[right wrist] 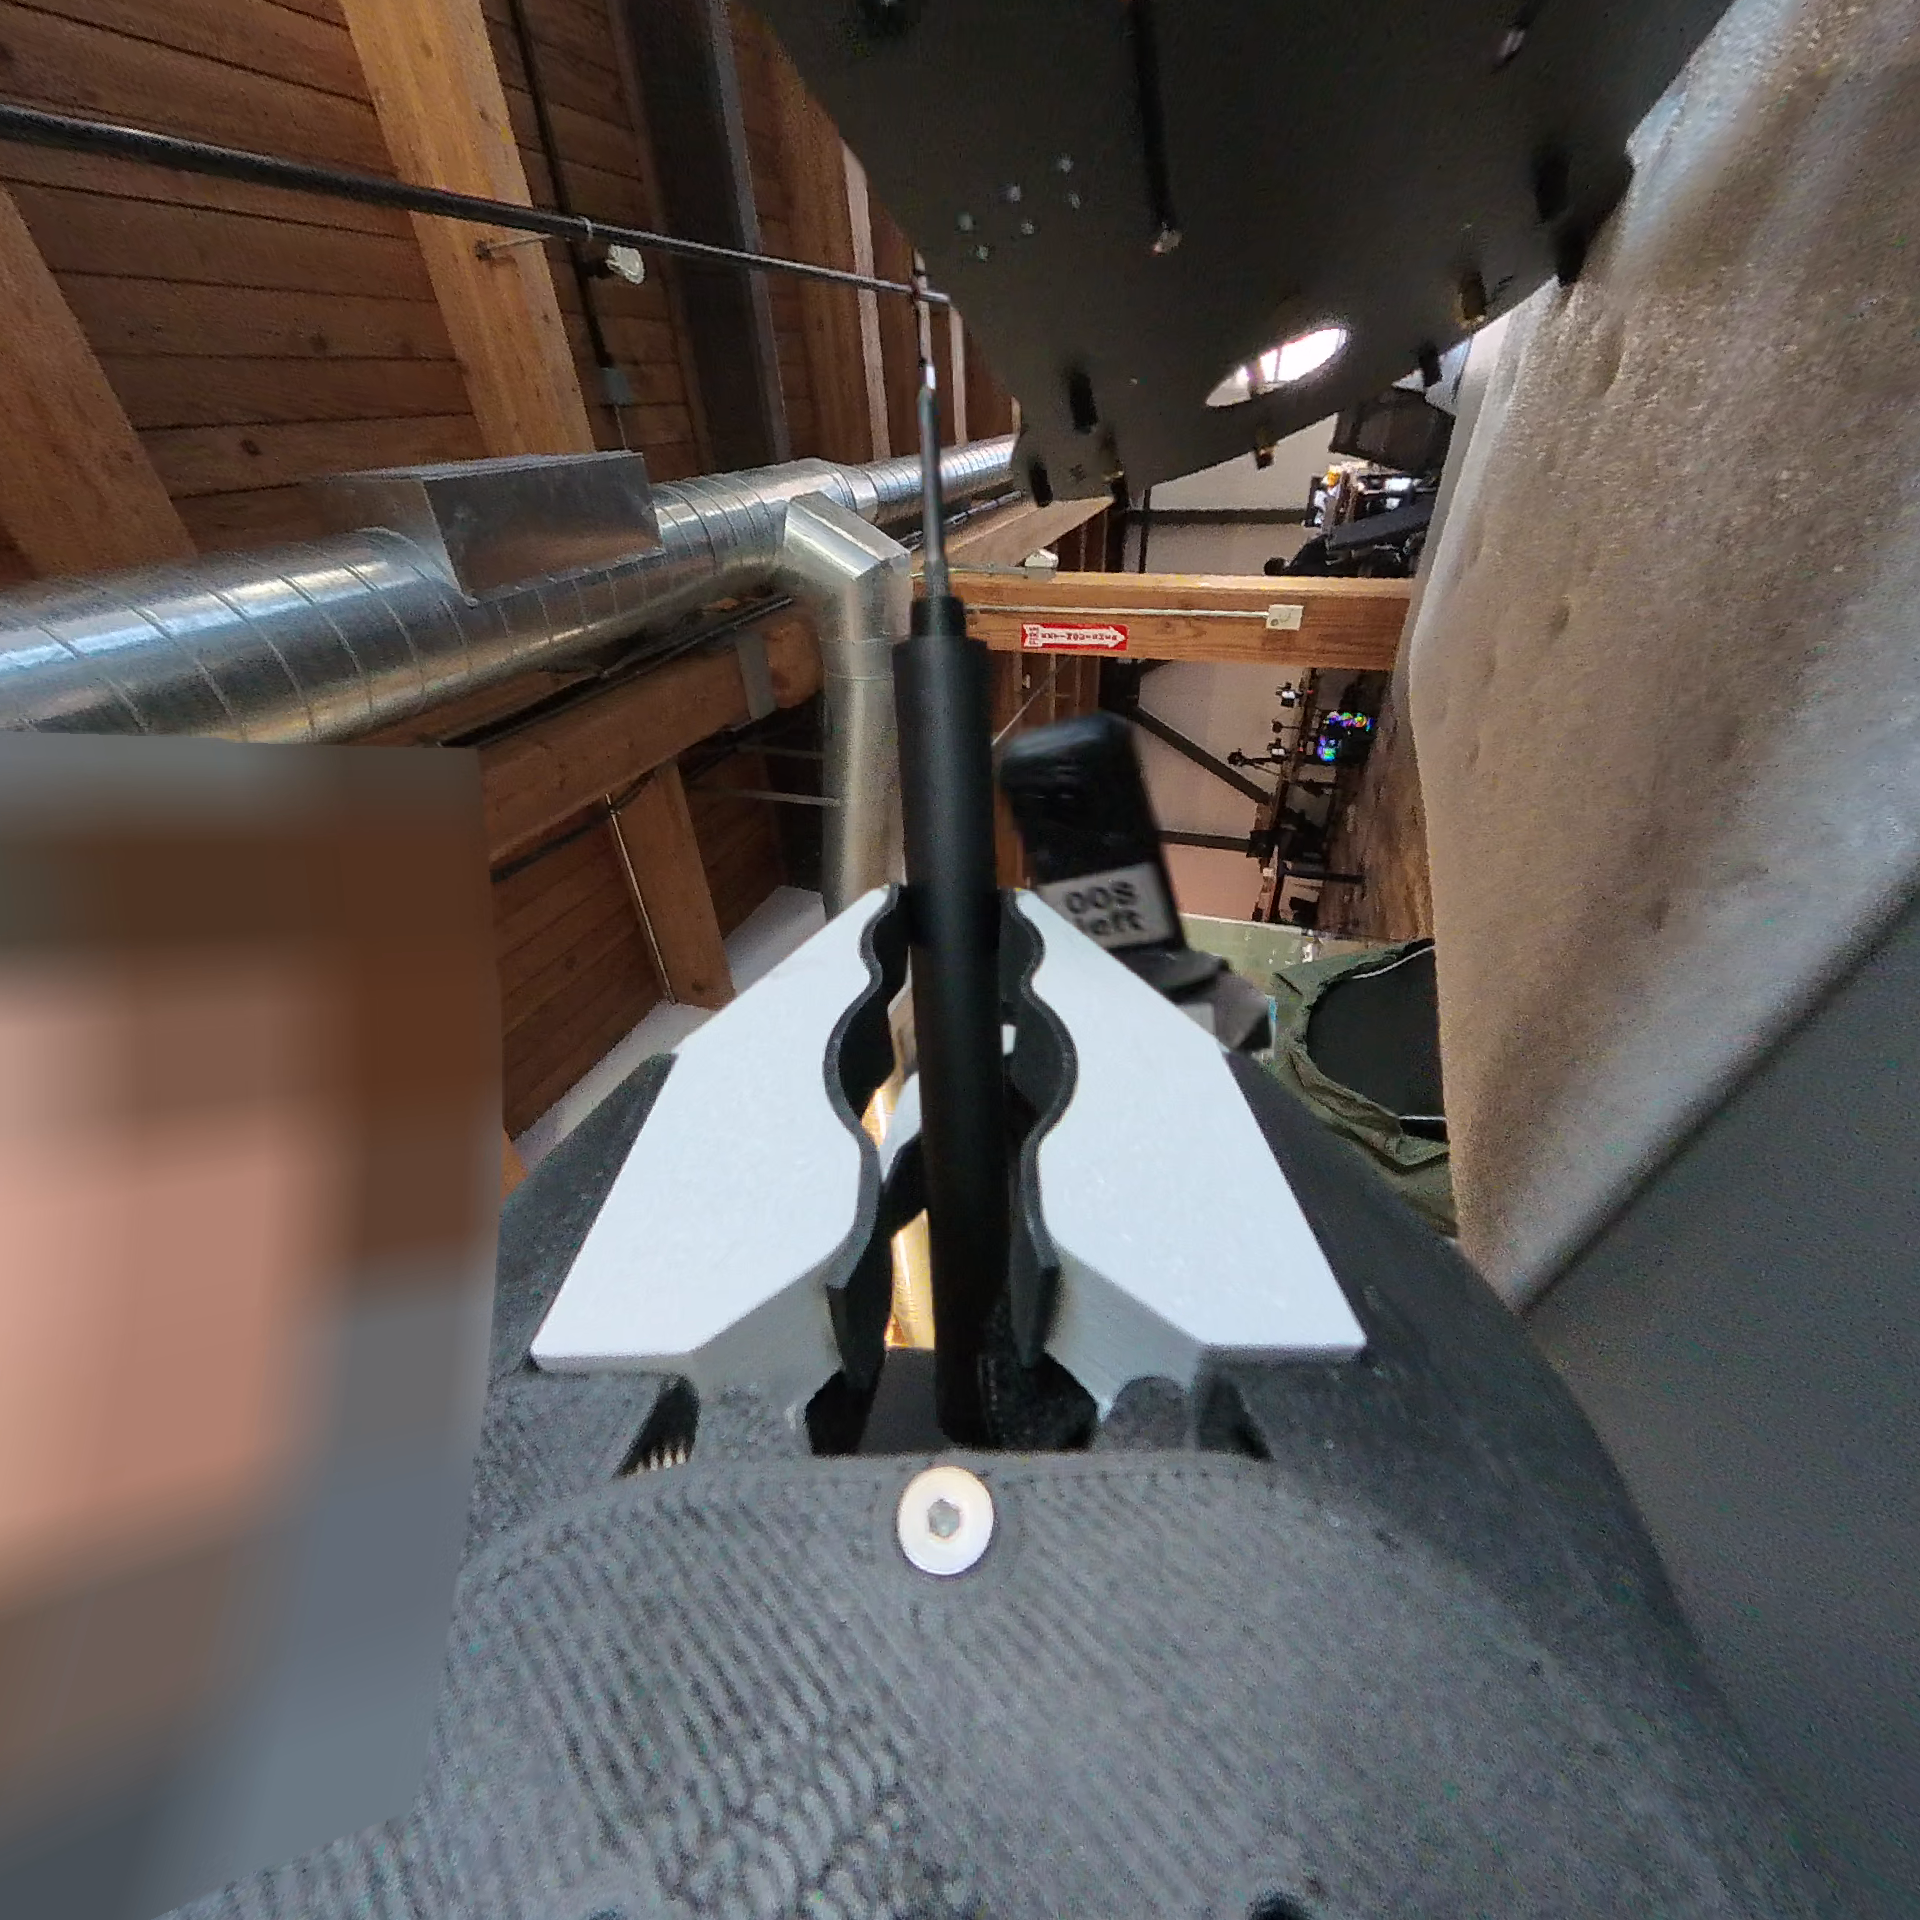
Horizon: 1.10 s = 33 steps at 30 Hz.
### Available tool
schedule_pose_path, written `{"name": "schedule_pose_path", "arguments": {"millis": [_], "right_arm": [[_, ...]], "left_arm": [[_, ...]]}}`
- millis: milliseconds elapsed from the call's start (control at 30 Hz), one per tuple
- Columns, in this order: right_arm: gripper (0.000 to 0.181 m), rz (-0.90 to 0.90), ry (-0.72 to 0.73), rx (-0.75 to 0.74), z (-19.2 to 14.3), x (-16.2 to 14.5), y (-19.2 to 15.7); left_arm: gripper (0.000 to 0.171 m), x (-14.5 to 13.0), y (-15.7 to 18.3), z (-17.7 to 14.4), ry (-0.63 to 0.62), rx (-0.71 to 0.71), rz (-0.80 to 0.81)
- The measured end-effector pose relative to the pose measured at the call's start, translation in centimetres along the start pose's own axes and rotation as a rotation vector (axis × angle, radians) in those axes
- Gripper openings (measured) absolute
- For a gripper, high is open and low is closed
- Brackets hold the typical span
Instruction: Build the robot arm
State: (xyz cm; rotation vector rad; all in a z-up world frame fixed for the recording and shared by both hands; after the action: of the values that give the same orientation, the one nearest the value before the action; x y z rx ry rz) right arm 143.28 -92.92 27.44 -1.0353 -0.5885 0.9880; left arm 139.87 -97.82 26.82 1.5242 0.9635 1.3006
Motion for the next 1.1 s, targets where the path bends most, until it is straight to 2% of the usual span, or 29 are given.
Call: {"name": "schedule_pose_path", "arguments": {"millis": [100,200,300,400,500,600,900,1000,1100], "right_arm": [[0.015,-0.046,0.027,-0.020,-0.3,0.7,0.0],[0.015,-0.094,0.028,-0.062,-0.8,1.2,0.5],[0.016,-0.109,0.030,-0.073,-1.2,1.3,0.9],[0.015,-0.139,0.020,-0.099,-1.8,1.6,1.7],[0.026,-0.179,-0.020,-0.131,-2.1,1.8,2.3],[0.035,-0.194,-0.039,-0.122,-1.9,1.9,2.2],[0.024,-0.214,-0.070,-0.161,-2.1,2.5,3.1],[0.016,-0.223,-0.080,-0.166,-2.2,2.6,3.2],[0.016,-0.217,-0.083,-0.173,-2.1,2.8,3.3]], "left_arm": [[0.033,0.1,0.1,0.3,0.059,-0.156,-0.096],[0.035,-0.1,0.0,1.0,0.043,-0.207,-0.119],[0.016,-0.2,-1.5,1.3,0.013,-0.086,-0.080],[0.016,-0.3,-2.5,1.4,-0.017,0.003,-0.089],[0.016,-0.5,-3.5,1.3,-0.029,0.079,-0.097],[0.016,-0.3,-3.8,1.3,-0.018,0.067,-0.134],[0.016,0.0,-4.3,1.4,0.000,0.076,-0.156],[0.017,0.1,-4.1,1.5,0.007,0.043,-0.171],[0.017,0.3,-4.2,1.5,0.020,0.032,-0.186]]}}
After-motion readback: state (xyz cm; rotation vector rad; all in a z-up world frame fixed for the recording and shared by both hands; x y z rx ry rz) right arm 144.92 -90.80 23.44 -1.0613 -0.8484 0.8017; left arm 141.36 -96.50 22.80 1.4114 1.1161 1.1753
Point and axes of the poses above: each gripper's, where its closed fingertips meet, z out along the fingers, x out of its top, y = z × x across the jaws, the point moved 3 cm from there along -z, back along the fingers, and after that the axes turned 5 degrees about x, right-handed, at the moved point
